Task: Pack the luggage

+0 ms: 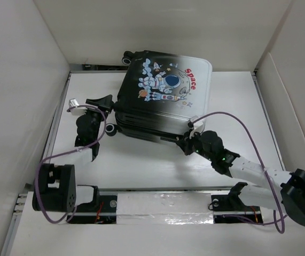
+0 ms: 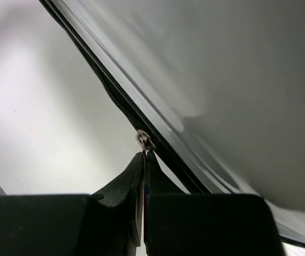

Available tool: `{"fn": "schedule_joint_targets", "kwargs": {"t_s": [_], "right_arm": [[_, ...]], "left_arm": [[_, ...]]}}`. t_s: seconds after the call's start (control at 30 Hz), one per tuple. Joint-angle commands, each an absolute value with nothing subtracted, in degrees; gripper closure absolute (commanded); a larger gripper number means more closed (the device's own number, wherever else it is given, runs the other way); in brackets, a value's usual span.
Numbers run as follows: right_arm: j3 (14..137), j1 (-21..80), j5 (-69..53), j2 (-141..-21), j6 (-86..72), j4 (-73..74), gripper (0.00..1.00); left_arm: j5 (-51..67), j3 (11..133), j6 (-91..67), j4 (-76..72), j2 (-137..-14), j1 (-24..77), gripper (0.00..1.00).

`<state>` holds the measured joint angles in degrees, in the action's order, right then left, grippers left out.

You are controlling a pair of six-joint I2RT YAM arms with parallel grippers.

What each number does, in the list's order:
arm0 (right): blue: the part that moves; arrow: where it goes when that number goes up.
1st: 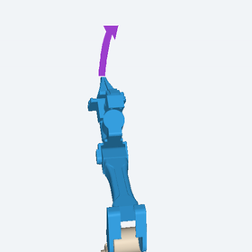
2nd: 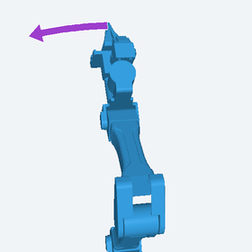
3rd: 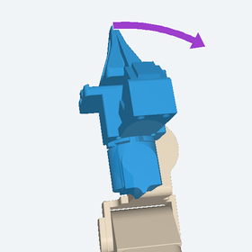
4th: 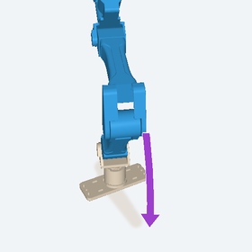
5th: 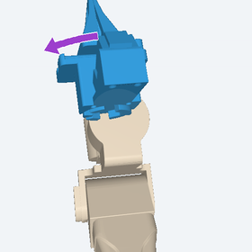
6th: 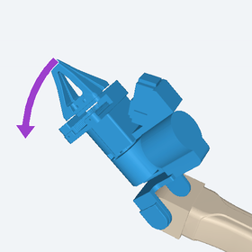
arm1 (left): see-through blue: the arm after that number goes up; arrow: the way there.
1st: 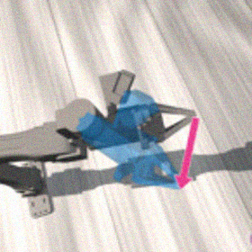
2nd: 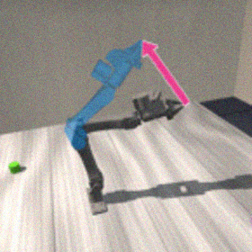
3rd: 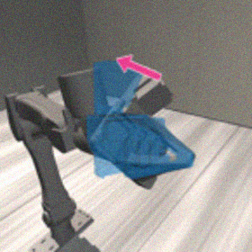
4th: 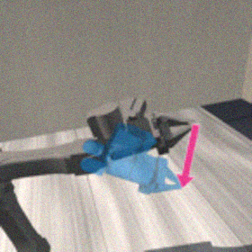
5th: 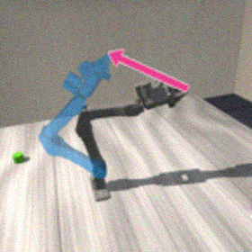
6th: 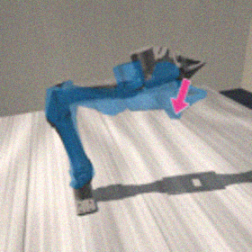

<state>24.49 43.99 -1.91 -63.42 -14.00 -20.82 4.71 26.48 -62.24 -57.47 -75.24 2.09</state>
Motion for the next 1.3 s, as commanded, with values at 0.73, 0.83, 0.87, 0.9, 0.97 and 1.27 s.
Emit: {"fn": "schedule_joint_targets", "kwargs": {"t_s": [0.73,0.83,0.87,0.9,0.97,1.27], "right_arm": [[32.1,59.9,-3.3,-75.1,-12.6,-25.6,1.0],[31.3,59.4,-1.6,-75.3,-13.2,-26.6,1.0],[30.9,59.4,-0.5,-74.8,-13.6,-27.0,1.0],[30.2,59.4,-0.3,-74.0,-14.3,-27.4,1.0],[28.1,59.4,2.9,-71.2,-14.9,-27.8,1.0],[24.8,57.8,3.9,-64.4,-15.1,-24.8,1.0]], "left_arm": [[3.9,34.6,-43.1,-40.9,-63.4,47.8,0.88],[10.3,37.2,-43.0,-40.0,-66.3,47.8,0.41],[11.2,38.0,-42.4,-38.8,-66.8,47.8,0.33],[12.0,38.8,-41.5,-35.8,-67.6,47.8,0.28],[10.6,41.3,-38.6,-28.9,-67.3,46.6,0.13],[-0.4,34.3,-44.1,-30.0,-55.8,24.9,0.01]]}}
